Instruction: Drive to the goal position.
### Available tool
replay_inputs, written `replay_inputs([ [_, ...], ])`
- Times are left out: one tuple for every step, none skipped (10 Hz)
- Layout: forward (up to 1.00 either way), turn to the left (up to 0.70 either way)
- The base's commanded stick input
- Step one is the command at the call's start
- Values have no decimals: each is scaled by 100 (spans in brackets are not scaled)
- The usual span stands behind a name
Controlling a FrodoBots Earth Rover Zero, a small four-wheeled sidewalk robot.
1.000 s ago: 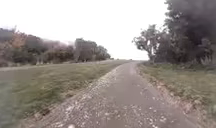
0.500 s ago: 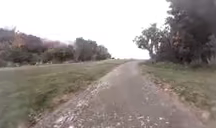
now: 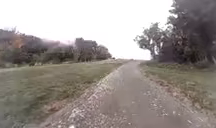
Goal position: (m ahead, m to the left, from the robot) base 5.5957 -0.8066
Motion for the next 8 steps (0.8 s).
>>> replay_inputs([
  [60, 1],
  [60, 1],
  [60, 1],
  [60, 1],
  [60, 1],
  [60, 1],
  [60, 1],
  [60, 1],
])
